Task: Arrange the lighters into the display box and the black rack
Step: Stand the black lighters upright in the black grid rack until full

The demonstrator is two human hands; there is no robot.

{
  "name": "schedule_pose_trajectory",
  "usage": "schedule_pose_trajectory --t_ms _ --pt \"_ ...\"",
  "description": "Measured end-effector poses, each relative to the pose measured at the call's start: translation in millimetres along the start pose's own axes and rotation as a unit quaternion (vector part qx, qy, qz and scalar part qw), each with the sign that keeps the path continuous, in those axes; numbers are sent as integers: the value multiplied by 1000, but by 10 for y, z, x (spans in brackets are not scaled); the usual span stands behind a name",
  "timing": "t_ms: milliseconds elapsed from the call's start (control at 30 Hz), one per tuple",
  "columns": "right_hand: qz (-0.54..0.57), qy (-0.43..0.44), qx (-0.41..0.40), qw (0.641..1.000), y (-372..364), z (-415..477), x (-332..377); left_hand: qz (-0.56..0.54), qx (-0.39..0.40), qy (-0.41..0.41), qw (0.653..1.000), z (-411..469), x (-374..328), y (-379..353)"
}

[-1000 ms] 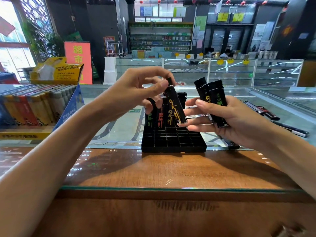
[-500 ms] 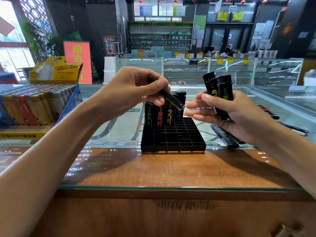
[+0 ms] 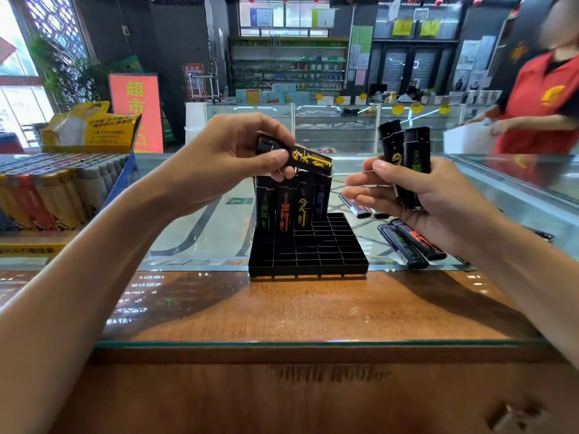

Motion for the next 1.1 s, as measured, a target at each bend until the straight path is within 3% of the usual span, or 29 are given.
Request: schedule_pose_trajectory --t_ms 233,533,833,1100 --pt "14 4 -11 1000 19 0 27 126 -16 -14 992 -3 -38 -57" --pt "16 16 -16 1000 19 -7 79 165 -47 -38 984 19 -186 -108" --pt "26 21 -8 999 4 -10 105 381 -84 -84 917 45 -317 -221" --pt "22 17 -13 1000 -3 -35 131 406 -87 -71 907 91 -253 -224"
Point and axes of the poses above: each hand's wrist, its own z-axis towards the middle knuckle, its own y-axis out of the back of the hand, x = y × z, the point moved 8 cm from there along z, towards the middle knuckle, and after that the axes turned 8 degrees about y, right-handed, at the moved point
